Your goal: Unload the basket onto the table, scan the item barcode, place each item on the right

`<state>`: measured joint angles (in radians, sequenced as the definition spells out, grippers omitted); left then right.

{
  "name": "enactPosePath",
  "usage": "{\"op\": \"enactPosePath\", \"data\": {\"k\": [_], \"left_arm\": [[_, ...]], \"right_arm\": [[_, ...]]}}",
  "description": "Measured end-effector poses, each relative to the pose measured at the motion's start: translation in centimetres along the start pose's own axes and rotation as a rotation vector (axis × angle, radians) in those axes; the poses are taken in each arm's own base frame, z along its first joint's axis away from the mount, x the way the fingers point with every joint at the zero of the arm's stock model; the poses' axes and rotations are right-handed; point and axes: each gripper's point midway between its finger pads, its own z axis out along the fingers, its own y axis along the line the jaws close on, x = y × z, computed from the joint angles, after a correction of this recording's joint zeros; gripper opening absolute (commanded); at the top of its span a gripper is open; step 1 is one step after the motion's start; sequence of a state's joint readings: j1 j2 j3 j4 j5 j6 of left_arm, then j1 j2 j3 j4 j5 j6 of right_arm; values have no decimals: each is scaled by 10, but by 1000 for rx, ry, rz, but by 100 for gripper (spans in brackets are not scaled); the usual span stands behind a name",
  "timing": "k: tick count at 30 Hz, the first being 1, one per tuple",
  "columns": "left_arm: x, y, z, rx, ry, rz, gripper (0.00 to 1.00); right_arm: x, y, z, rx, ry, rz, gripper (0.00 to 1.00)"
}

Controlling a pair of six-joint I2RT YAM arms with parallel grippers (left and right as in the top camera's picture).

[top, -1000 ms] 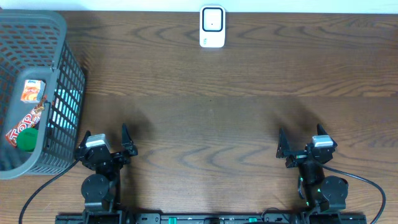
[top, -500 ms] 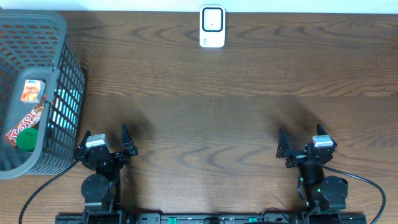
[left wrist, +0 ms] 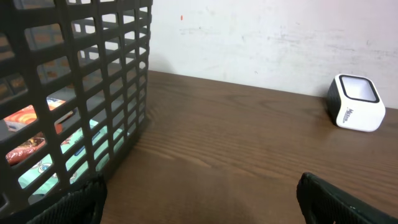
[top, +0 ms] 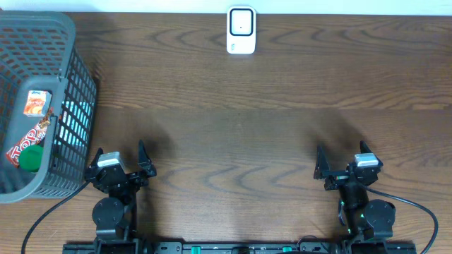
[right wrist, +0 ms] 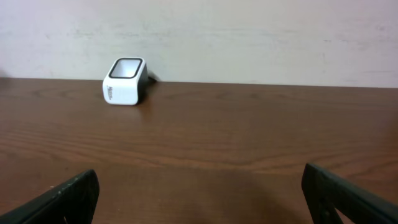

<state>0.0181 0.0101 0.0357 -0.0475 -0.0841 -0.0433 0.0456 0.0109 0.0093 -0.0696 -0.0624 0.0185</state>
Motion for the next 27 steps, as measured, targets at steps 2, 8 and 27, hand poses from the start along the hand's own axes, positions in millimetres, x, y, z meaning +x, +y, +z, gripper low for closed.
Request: {"op": "enactPosePath", "data": {"k": [2, 8, 27], "left_arm": [[0, 0, 0, 0, 0, 0, 98], [0, 0, 0, 0, 0, 0, 98], [0, 0, 0, 0, 0, 0, 98]], "right_arm": [[0, 0, 0, 0, 0, 0, 99], [0, 0, 0, 0, 0, 0, 99], [0, 0, 0, 0, 0, 0, 99]]}}
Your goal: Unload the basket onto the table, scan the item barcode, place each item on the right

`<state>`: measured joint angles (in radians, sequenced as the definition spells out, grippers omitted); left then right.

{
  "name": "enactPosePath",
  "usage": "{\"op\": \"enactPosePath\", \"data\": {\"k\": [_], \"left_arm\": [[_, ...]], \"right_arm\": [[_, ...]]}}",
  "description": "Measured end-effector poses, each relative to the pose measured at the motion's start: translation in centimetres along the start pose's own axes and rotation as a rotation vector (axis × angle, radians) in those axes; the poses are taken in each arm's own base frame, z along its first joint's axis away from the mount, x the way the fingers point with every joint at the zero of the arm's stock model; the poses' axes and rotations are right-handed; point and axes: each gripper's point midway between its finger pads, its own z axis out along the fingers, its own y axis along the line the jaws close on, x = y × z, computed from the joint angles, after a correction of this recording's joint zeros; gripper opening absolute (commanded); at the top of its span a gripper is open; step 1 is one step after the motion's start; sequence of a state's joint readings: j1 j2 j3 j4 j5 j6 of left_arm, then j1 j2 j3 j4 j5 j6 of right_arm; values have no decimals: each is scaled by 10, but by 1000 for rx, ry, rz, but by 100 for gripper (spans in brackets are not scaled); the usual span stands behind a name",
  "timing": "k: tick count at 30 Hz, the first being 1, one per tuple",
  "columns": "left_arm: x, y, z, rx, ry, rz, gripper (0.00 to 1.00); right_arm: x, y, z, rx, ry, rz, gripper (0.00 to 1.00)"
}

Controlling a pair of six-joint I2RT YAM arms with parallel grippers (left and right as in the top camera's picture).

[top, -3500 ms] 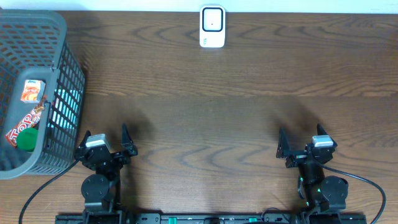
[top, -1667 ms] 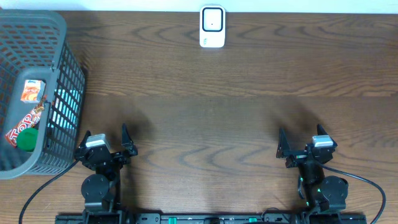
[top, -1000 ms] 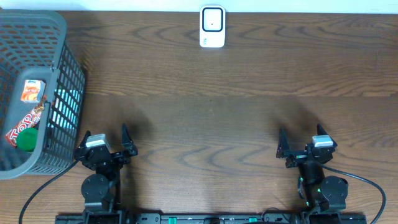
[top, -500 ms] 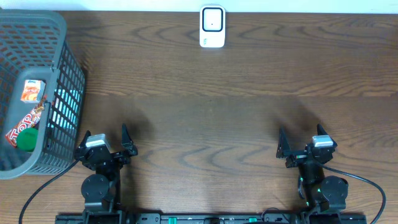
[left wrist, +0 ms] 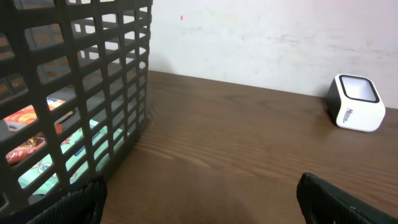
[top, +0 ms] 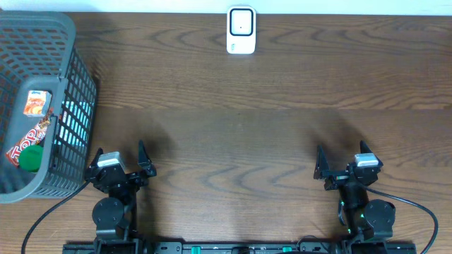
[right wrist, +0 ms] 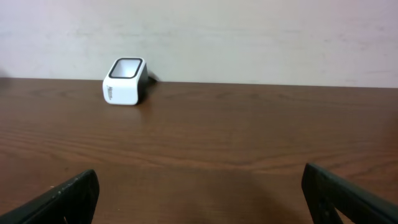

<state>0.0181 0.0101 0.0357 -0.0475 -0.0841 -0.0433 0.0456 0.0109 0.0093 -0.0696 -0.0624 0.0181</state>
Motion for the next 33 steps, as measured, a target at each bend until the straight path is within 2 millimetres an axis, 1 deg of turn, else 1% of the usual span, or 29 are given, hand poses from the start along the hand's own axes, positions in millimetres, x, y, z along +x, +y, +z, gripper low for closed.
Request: {"op": "enactPosePath", "data": {"k": [29, 33], "left_arm": [[0, 0, 0, 0, 0, 0, 98], [1, -6, 0, 35, 2, 0, 98]], "right_arm": [[0, 0, 0, 0, 0, 0, 99], [0, 0, 0, 0, 0, 0, 99]]}}
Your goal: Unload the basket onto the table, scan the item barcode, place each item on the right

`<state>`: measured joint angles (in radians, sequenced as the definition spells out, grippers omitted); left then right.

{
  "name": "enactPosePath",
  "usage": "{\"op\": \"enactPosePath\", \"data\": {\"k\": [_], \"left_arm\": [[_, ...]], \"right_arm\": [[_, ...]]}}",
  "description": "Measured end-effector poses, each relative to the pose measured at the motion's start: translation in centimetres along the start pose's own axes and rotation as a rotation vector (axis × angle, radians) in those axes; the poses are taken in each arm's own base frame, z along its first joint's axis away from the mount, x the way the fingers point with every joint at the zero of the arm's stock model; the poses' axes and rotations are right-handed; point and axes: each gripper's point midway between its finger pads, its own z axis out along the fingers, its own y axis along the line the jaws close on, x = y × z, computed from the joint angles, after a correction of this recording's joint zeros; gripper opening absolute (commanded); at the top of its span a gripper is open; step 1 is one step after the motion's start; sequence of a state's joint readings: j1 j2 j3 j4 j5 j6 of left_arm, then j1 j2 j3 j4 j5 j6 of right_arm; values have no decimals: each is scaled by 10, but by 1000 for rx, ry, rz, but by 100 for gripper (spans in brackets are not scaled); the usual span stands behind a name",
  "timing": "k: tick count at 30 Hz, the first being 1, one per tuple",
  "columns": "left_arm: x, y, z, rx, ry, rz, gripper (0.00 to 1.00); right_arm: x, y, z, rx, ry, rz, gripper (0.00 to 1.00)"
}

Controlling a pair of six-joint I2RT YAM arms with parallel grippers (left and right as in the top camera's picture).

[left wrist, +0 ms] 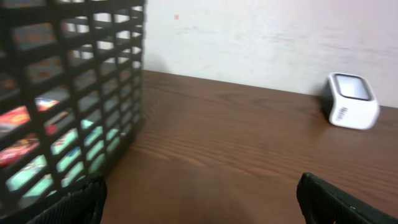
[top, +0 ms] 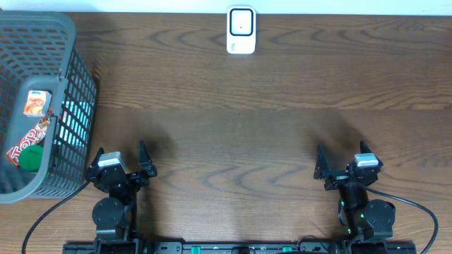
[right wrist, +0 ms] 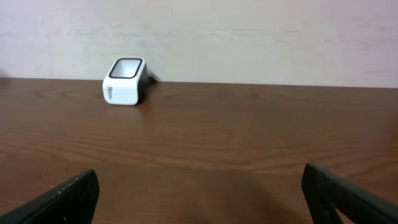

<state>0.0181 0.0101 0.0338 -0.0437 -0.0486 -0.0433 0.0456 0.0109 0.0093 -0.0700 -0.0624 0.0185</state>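
Observation:
The white barcode scanner (top: 241, 30) stands at the far edge of the table, also in the left wrist view (left wrist: 352, 109) and the right wrist view (right wrist: 125, 82). The items lie inside the grey mesh basket (top: 74, 120) at the left: an orange packet (top: 37, 103), a red packet (top: 25, 144) and a green-capped thing (top: 30, 159). My left gripper (top: 121, 150) rests open at the near edge just right of the basket, nothing between its fingers (left wrist: 68, 202). My right gripper (top: 341, 152) rests open at the near right, empty as well.
The basket wall (left wrist: 74, 93) fills the left of the left wrist view, close to that gripper. Bare brown wood (top: 240, 141) lies between the grippers and the scanner. A pale wall stands behind the table's far edge.
The left wrist view has gone slightly blurred, and the basket and scanner sit a little further left in it. Overhead, neither arm shows a change. The right wrist view is the same.
At both earlier moments the two grippers rested open and empty at the near edge, the items in the basket, the scanner at the far edge. Only a slight shift of the left wrist view shows now.

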Motion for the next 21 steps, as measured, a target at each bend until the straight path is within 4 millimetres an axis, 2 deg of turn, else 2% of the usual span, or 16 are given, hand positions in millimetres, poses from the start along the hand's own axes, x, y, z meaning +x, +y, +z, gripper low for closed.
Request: {"op": "enactPosePath", "data": {"k": [5, 10, 18, 21], "left_arm": [[0, -23, 0, 133, -8, 0, 98], [-11, -52, -9, 304, -25, 2, 98], [-81, -82, -35, 462, -95, -32, 98], [-93, -86, -36, 473, -14, -79, 98]], "right_arm": [[0, 0, 0, 0, 0, 0, 99], [0, 0, 0, 0, 0, 0, 99], [0, 0, 0, 0, 0, 0, 99], [0, 0, 0, 0, 0, 0, 99]]}}
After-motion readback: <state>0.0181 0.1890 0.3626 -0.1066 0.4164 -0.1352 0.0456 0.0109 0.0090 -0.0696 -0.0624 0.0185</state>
